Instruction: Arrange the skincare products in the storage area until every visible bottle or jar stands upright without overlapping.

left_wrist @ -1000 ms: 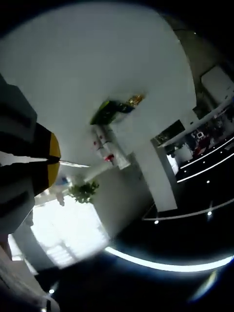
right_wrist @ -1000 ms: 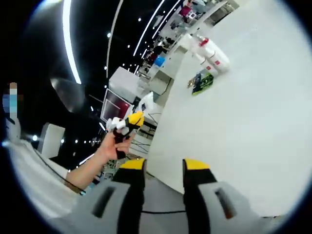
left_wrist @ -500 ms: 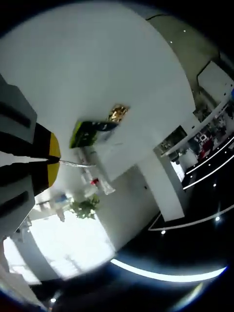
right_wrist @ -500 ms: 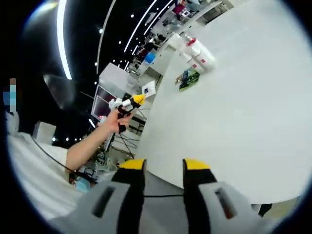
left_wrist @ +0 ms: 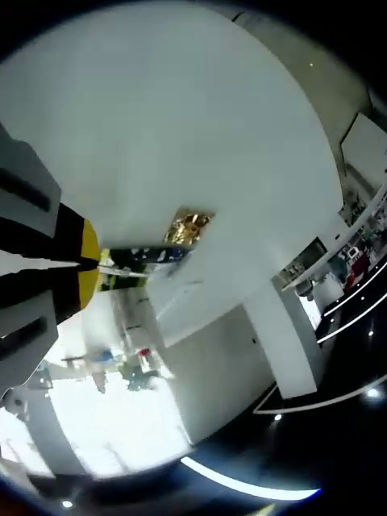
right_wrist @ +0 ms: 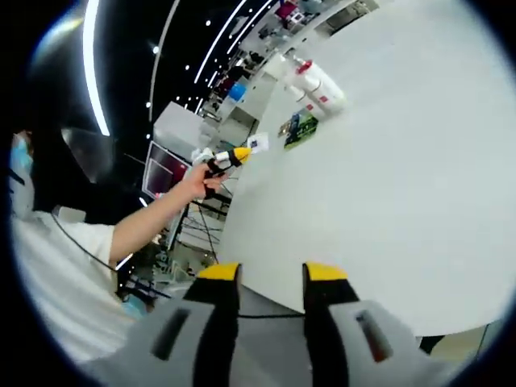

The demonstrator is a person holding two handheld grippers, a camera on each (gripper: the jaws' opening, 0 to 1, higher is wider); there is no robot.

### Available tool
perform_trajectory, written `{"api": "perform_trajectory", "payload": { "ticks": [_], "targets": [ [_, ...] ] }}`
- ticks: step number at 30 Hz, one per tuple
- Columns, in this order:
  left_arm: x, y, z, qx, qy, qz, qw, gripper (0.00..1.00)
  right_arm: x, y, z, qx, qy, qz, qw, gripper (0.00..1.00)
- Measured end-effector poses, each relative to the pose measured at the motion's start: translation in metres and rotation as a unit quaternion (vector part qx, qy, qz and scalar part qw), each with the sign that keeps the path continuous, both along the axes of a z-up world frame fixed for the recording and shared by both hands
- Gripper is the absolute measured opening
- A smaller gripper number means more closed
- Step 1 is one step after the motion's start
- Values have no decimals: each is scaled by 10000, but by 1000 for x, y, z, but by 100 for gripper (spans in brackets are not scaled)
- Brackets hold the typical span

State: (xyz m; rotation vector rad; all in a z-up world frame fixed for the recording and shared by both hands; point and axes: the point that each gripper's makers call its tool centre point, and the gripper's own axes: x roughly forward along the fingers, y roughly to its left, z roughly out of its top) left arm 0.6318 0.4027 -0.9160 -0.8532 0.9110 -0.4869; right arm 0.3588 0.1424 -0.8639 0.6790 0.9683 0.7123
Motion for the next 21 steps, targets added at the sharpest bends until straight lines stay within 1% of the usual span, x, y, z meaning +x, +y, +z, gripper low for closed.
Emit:
{"api": "perform_trajectory", "payload": {
  "ticks": [2, 4, 6, 10, 13, 16, 19, 21],
  "targets": [
    [4, 1, -8, 14, 89, -7, 10000, 1, 1, -2, -4, -61, 49, -37, 10000, 31],
    [8, 2, -15, -5, 152, -22, 9999, 1, 2, -2, -7, -48, 133, -84, 9999, 31],
    [11, 3, -22, 47, 220, -38, 9997, 1, 3, -1, -9, -59, 173, -91, 9998, 31],
    [17, 2, -27, 64, 265, -94, 9996, 1, 4, 2, -11, -111, 234, 7, 9997, 31],
    [18, 1, -32, 154, 310, -172, 9993, 1, 7, 3, -12, -147, 261, 48, 9995, 31],
    [18, 1, -39, 253, 375, -228, 9987, 1, 9, 2, -14, -167, 312, 50, 9994, 31],
    [22, 2, -41, 214, 429, -218, 9986, 1, 10, 1, -16, -177, 354, -24, 9992, 31],
    [25, 2, -45, 412, 423, -300, 9978, 1, 11, 1, -16, -143, 397, -62, 9991, 31]
  ]
}}
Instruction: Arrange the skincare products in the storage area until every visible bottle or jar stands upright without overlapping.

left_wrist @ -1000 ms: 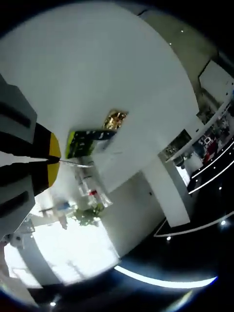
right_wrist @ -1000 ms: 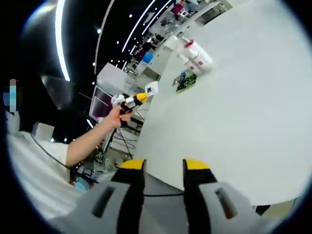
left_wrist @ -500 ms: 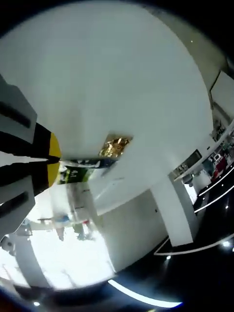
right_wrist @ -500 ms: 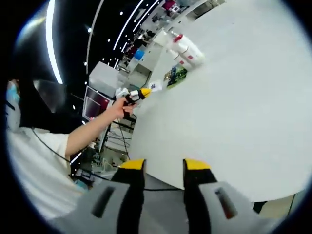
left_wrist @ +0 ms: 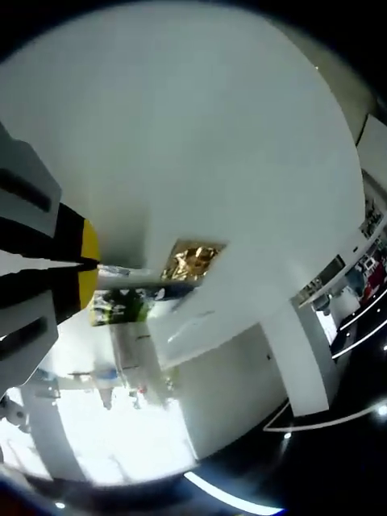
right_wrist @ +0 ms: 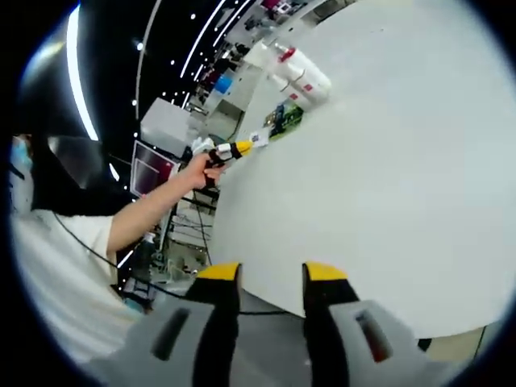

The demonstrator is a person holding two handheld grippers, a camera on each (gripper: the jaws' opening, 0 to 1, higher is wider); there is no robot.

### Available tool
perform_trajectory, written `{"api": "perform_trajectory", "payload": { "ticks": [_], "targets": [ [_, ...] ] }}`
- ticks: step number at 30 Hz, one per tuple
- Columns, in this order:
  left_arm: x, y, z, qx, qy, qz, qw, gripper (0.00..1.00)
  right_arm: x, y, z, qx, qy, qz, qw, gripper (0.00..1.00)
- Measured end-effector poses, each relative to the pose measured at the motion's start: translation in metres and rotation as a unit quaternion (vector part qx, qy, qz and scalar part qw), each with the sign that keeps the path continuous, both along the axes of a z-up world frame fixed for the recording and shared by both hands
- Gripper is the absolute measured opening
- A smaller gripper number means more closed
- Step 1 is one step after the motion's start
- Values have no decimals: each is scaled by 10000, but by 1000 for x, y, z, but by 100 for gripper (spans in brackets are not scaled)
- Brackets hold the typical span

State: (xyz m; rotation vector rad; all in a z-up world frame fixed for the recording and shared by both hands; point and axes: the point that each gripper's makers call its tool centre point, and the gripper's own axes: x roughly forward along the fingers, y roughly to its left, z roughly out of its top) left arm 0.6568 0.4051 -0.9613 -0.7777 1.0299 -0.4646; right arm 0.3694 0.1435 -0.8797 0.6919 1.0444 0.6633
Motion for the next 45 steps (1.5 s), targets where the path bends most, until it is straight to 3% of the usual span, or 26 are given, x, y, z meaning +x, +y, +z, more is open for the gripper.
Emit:
{"api": "perform_trajectory", "payload": {
  "ticks": [6, 7, 21, 32, 40, 45],
  "targets": [
    [-1, 2, -17, 510, 205, -282, 9981, 1, -8, 6, -1, -60, 60, 174, 9998, 31],
    [0, -1, -13, 424, 128, -288, 9986, 1, -9, 6, -1, -59, 74, 177, 9998, 31],
    [7, 2, -16, 799, 232, -505, 9953, 3, -6, 3, -3, -20, 106, 114, 9999, 31],
    [4, 8, -14, 990, 157, -447, 9940, 7, -4, -2, -4, -18, 81, 67, 9999, 31],
    [2, 12, -9, 1059, 58, -449, 9933, 16, -1, 1, -3, -6, 26, 108, 9999, 30],
    [4, 25, -5, 1334, -258, -372, 9900, 30, 0, 5, -1, 43, -9, 171, 9998, 30]
  ]
}}
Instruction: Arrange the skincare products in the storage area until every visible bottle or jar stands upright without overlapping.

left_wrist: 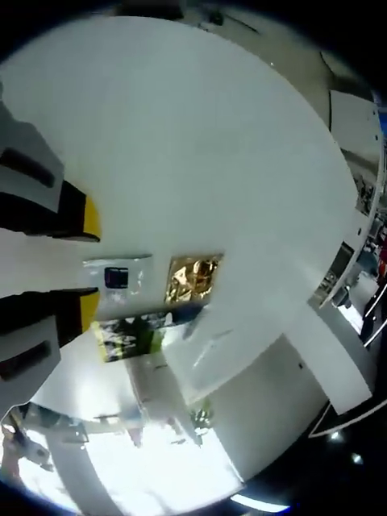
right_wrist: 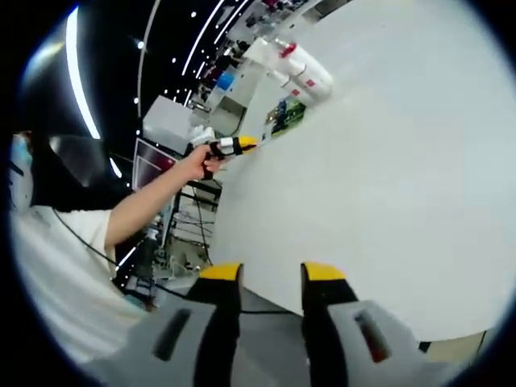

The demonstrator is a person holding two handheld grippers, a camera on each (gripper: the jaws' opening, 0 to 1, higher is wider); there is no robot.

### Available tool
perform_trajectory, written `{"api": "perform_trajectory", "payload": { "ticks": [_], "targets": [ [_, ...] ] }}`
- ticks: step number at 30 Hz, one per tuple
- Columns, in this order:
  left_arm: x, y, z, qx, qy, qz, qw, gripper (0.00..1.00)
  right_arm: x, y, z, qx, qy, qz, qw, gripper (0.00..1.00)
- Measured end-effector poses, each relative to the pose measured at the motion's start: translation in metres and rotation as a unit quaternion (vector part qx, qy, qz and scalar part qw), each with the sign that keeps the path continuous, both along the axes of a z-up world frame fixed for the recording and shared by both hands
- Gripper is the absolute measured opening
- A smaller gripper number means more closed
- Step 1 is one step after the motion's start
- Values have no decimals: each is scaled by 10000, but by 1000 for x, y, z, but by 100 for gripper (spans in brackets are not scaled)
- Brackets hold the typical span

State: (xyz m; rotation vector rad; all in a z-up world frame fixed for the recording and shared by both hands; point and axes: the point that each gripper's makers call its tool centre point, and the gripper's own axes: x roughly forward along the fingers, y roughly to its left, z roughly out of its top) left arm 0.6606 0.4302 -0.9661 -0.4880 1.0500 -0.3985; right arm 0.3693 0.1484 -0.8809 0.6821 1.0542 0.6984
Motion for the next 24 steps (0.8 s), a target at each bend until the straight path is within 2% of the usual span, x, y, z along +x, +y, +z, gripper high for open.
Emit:
{"api": "perform_trajectory", "payload": {
  "ticks": [3, 5, 7, 9, 12, 15, 16, 19, 20, 21, 23, 24],
  "targets": [
    [-8, -4, 16, -58, -589, -198, 9981, 35, 4, 1, 3, 35, -94, -56, 9999, 30],
    [-23, -10, 24, -58, -943, -399, 9947, 39, 5, 2, 4, 62, -120, -70, 9999, 30],
    [-38, -12, 32, -108, -1151, -306, 9928, 41, 4, 4, 3, 75, -110, -33, 9999, 30],
    [-60, -19, 41, -338, -1314, -133, 9907, 42, 2, 7, 2, 77, -128, 32, 9999, 30],
    [-102, -29, 51, -413, -1476, -108, 9881, 47, 3, 12, 2, 135, -152, 30, 9998, 31],
    [-138, -36, 56, -257, -1598, -194, 9866, 53, 0, 24, 1, 211, -164, 123, 9996, 31],
    [-154, -38, 58, -113, -1665, -339, 9854, 56, 0, 25, 1, 216, -168, 152, 9995, 31],
    [-183, -37, 61, 299, -1763, -584, 9821, 64, -6, 36, 2, 266, -258, 333, 9988, 31],
    [-191, -35, 67, 485, -1886, -592, 9791, 65, -8, 38, 3, 272, -281, 365, 9986, 31],
    [-192, -33, 74, 688, -2138, -566, 9728, 67, -10, 39, 2, 270, -296, 393, 9984, 31],
    [-196, -32, 91, 1112, -2785, -690, 9515, 76, -15, 39, -3, 68, -446, 553, 9974, 33],
    [-201, -34, 98, 1247, -3020, -706, 9425, 81, -16, 36, -6, -140, -584, 613, 9963, 34]
  ]
}}
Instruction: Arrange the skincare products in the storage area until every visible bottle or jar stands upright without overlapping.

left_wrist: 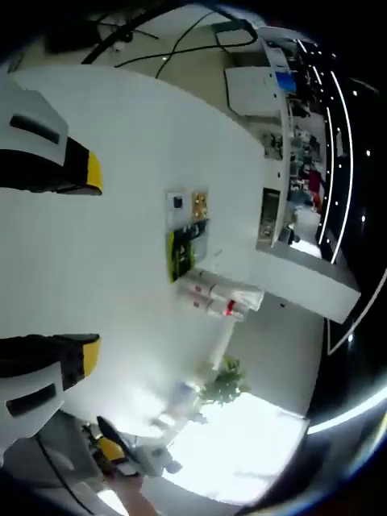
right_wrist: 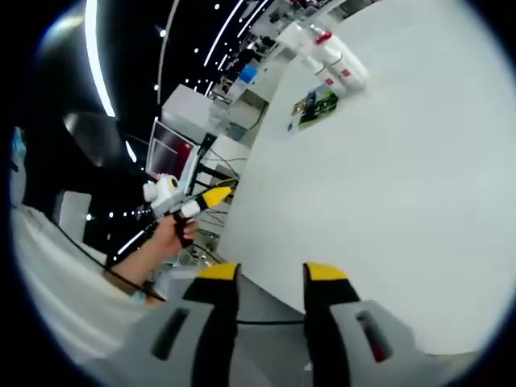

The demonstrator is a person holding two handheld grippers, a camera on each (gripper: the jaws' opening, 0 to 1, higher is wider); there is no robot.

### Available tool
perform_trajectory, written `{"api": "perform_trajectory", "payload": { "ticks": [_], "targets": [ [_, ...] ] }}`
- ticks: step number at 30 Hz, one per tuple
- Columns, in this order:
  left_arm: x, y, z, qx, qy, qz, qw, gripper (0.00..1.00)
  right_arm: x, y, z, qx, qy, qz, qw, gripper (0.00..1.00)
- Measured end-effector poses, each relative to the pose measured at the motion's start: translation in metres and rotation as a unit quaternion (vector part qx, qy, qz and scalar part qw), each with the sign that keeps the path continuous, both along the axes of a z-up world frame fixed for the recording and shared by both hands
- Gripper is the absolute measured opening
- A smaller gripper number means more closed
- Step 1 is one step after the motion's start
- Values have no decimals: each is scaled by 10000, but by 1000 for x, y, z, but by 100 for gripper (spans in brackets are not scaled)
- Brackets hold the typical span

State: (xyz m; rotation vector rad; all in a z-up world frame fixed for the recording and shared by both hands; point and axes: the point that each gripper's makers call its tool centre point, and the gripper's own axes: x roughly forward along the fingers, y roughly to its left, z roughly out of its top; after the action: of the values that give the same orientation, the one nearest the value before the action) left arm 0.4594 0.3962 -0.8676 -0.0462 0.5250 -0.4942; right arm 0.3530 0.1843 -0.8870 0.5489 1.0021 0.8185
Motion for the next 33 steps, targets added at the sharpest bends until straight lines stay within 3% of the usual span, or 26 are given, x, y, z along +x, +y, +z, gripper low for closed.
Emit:
{"api": "perform_trajectory", "payload": {
  "ticks": [2, 4, 6, 9, 10, 13, 17, 20, 23, 26, 27, 28, 31, 33],
  "targets": [
    [-10, -4, 8, 56, -152, -35, 9999, 88, -2, -7, -7, -437, -331, 50, 9985, 41],
    [-20, -5, 17, -46, -290, 61, 9996, 89, -1, -11, -10, -606, -594, -16, 9964, 50],
    [-28, -7, 25, -355, -344, 230, 9985, 90, -3, -13, -11, -673, -647, -134, 9955, 61],
    [-35, -10, 39, -1087, -561, 495, 9913, 93, 6, -13, -4, -869, -1139, -93, 9896, 71],
    [-38, -9, 39, -1123, -600, 551, 9903, 94, 10, -12, 1, -892, -1301, -135, 9874, 73],
    [-44, -7, 32, -823, -656, 569, 9928, 97, 15, -16, 7, -947, -1499, -272, 9838, 78],
    [-45, -6, 27, -791, -596, 657, 9929, 96, 22, -23, 10, -953, -1632, -565, 9803, 84],
    [-46, -8, 34, -711, -655, 706, 9928, 96, 35, -28, 25, -843, -1986, -973, 9716, 93],
    [-48, -12, 43, -694, -840, 737, 9913, 97, 42, -26, 36, -871, -2389, -1001, 9619, 99],
    [-48, -14, 52, -352, -1150, 717, 9901, 95, 48, -18, 51, -819, -2928, -990, 9475, 100],
    [-49, -18, 56, -385, -1175, 716, 9897, 96, 48, -15, 55, -835, -3044, -936, 9443, 100],
    [-49, -20, 58, -458, -1152, 750, 9894, 96, 47, -11, 56, -832, -3095, -896, 9430, 100],
    [-52, -29, 64, 4, -1417, 449, 9889, 95, 45, -3, 56, -803, -3120, -783, 9434, 100],
    [-55, -35, 59, -201, -1206, 405, 9917, 95, 41, 3, 54, -805, -3202, -701, 9413, 100]
  ]
}}
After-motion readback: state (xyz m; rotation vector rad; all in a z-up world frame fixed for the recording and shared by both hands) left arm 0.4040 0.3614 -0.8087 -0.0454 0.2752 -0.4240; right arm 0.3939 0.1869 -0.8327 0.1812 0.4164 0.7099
